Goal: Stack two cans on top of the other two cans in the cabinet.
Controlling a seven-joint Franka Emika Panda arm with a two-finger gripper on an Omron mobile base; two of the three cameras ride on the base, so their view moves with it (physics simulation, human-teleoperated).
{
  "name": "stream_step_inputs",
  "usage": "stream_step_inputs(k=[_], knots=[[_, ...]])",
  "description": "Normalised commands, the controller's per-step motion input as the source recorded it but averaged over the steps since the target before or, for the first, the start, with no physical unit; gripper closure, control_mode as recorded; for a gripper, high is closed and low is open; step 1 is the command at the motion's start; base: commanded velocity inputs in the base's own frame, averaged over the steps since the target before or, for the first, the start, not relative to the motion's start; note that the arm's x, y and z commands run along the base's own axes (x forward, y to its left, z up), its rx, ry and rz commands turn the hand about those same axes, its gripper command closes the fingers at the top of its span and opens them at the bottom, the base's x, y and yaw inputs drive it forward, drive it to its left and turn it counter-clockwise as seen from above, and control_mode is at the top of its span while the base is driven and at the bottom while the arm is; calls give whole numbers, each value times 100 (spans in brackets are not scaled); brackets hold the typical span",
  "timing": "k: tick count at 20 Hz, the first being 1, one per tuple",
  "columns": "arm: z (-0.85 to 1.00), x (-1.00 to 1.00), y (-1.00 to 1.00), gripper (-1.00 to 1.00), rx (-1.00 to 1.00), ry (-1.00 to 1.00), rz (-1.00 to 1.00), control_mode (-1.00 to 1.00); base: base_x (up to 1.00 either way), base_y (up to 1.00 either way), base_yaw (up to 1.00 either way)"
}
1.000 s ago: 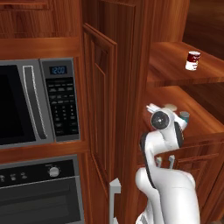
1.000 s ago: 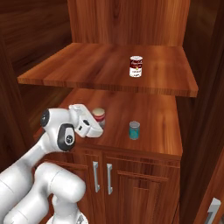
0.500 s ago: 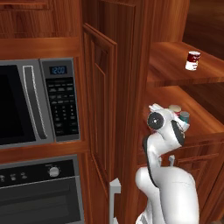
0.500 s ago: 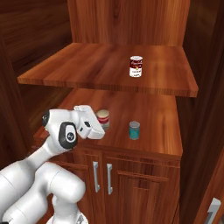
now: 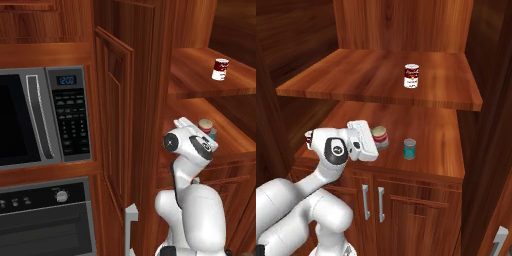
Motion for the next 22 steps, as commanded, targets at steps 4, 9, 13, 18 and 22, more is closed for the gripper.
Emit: stream_step_inputs(k=[4,9,13,18,22], knots=[[0,13,-22,100,0,0,-8,-100,0,0,0],[-1,15,-15,100,0,-1,-1,-100,0,0,0],[0,11,-11,100,0,-1,0,-100,0,0,0],[0,17,-13,100,0,0,-1,-100,0,0,0],[0,20,-10,100,0,0,-5,-100,0,0,0]])
